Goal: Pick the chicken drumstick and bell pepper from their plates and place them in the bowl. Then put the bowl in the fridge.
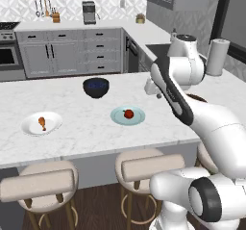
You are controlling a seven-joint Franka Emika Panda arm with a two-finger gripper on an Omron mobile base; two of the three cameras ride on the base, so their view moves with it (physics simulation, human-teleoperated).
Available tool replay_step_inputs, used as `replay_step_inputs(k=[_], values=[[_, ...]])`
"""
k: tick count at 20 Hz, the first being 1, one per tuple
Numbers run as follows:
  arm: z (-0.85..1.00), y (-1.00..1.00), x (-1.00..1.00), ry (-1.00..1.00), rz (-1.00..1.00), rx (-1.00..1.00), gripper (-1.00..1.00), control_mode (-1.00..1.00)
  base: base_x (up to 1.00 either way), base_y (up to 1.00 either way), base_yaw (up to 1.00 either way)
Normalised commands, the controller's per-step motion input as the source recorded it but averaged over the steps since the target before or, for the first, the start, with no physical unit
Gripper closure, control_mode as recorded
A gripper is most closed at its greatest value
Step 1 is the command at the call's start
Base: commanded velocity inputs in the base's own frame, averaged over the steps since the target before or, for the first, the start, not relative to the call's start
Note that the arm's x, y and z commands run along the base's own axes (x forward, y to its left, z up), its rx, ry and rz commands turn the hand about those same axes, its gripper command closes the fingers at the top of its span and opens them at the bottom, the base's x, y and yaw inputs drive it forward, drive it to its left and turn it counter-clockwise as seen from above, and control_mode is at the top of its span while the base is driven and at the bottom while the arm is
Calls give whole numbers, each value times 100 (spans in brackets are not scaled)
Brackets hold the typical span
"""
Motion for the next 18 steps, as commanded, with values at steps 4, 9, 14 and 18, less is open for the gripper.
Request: replay_step_inputs(k=[4,9,14,18], values=[[-1,9,41,3,9,0,-100,-100,0,0,0],[-19,31,85,22,1,-9,-100,-100,0,0,0],[-45,30,100,29,0,-11,-100,-100,0,0,0],[-45,12,95,11,0,8,-100,-100,0,0,0]])
